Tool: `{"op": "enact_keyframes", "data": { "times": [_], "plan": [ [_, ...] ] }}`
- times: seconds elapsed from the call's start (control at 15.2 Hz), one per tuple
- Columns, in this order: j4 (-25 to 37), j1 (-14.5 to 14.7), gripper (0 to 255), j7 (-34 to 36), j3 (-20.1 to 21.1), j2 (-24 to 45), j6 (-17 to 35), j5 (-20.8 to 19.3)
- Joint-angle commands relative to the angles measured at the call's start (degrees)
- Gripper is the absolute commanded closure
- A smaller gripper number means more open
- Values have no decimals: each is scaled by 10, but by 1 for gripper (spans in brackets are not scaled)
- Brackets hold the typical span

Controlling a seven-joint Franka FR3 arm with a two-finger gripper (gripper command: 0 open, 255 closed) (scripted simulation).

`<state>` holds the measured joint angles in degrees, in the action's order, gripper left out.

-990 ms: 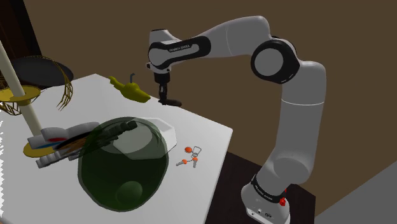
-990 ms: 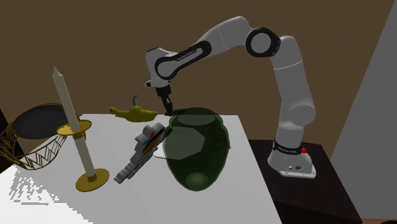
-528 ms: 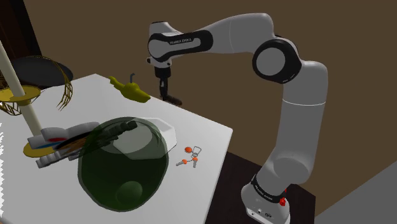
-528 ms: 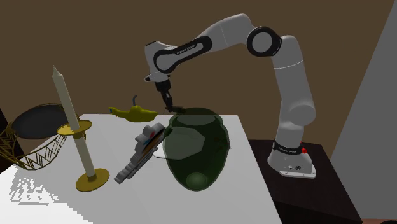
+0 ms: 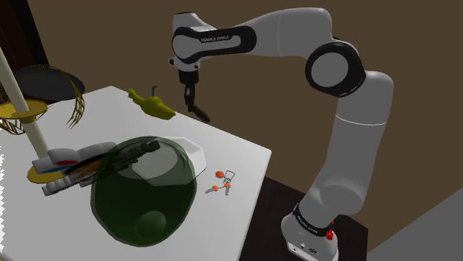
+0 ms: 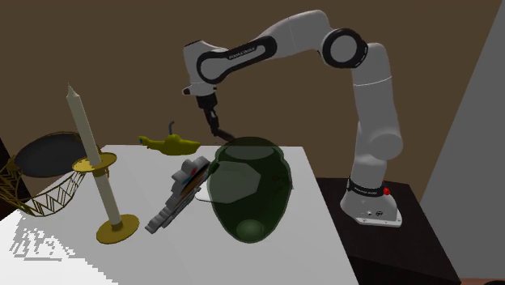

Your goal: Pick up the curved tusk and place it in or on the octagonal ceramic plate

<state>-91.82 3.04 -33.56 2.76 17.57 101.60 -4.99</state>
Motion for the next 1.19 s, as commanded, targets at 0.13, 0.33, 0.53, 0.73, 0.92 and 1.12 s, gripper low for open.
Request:
{"op": "enact_keyframes", "data": {
  "times": [0.13, 0.33, 0.53, 0.73, 0.92, 1.12],
  "plan": [
    [-49, 26, 255, 45, 16, -36, 11, 2],
    [-77, 47, 255, 80, 31, -56, 16, 5],
    [-98, 68, 255, 115, 46, -72, 20, 9],
    [-113, 89, 255, 152, 63, -83, 22, 13],
    [-122, 110, 255, 189, 80, -90, 23, 18],
    [-130, 130, 255, 223, 95, -90, 30, 21]
  ]
}}
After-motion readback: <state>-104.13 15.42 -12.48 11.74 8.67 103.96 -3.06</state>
